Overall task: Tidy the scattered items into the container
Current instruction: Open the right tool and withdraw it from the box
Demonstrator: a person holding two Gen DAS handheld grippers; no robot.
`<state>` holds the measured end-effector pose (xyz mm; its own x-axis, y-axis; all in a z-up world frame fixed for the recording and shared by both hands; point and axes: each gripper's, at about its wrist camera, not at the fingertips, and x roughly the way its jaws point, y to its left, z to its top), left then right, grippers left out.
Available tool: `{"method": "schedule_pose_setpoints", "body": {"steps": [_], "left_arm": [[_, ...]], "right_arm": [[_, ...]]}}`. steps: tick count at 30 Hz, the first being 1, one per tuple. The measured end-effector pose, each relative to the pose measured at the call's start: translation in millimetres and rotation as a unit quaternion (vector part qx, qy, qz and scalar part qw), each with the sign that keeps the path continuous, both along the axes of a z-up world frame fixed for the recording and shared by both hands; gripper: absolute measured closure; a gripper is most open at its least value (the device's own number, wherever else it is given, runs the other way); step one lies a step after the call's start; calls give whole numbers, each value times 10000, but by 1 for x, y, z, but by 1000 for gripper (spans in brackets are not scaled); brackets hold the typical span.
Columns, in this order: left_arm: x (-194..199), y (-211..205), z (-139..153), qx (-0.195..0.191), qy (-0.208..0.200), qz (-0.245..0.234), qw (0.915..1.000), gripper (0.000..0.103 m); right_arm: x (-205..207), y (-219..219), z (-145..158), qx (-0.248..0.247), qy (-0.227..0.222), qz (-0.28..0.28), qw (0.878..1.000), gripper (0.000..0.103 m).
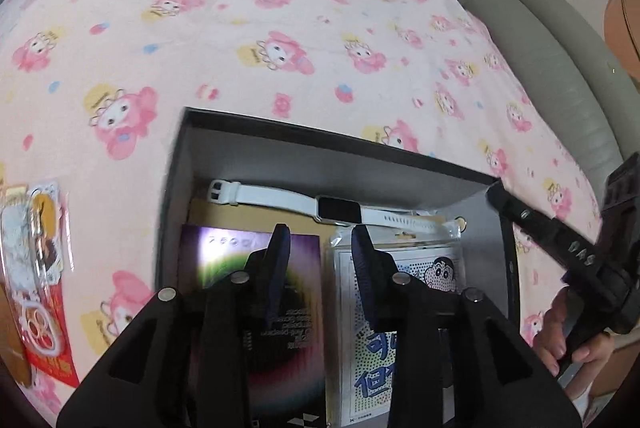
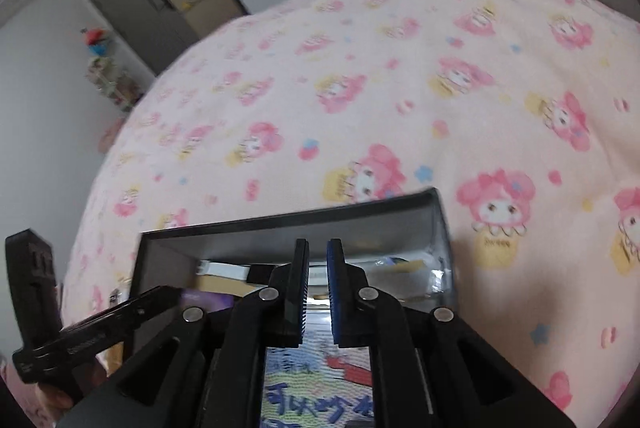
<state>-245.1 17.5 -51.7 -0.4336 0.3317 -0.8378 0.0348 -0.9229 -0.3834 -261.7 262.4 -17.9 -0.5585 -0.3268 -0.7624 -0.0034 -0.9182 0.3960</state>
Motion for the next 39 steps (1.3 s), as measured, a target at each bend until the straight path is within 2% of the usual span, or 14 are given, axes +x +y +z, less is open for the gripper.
{"method": "schedule_pose_setpoints", "body": {"steps": [4, 6, 8, 10, 14, 18, 22, 25, 29, 33, 39], "left_arm": [[-15, 17, -17, 286, -346, -265, 9986, 77], [-24, 29, -27, 261, -527, -342, 9977, 77], [-35, 36, -39, 175, -808, -286, 9962, 78], [-44, 39, -47, 270, -913, -241, 9952, 78], [-56, 41, -61, 249, -1079, -139, 9937, 79], [-47, 49, -46, 172, -743, -341, 9965, 79], [-24, 58, -15, 68, -158, -499, 9986, 78], [-6, 61, 3, 18, 144, -498, 9987, 77], [23, 61, 25, 50, 363, -579, 9977, 75], [59, 60, 44, -101, 554, -804, 9952, 74], [117, 52, 56, -271, 608, -1151, 9911, 74]], "right_arm": [[-2, 5, 11, 157, 345, -196, 9991, 96], [-14, 4, 3, 132, 64, -2, 9999, 96], [-20, -2, -14, -19, -437, 366, 9984, 96], [-24, -10, -31, 68, -785, 637, 9949, 96], [-32, -15, -47, 186, -1091, 585, 9921, 96], [-36, -18, -57, 268, -1263, 595, 9898, 96], [-30, -20, -49, 485, -1120, 562, 9909, 94], [-19, -21, -32, 725, -828, 459, 9929, 83], [12, -27, -4, 896, -428, 518, 9937, 71], [56, -32, 19, 1119, -27, 376, 9930, 71], [120, -47, 31, 1263, 176, 403, 9910, 71]]}}
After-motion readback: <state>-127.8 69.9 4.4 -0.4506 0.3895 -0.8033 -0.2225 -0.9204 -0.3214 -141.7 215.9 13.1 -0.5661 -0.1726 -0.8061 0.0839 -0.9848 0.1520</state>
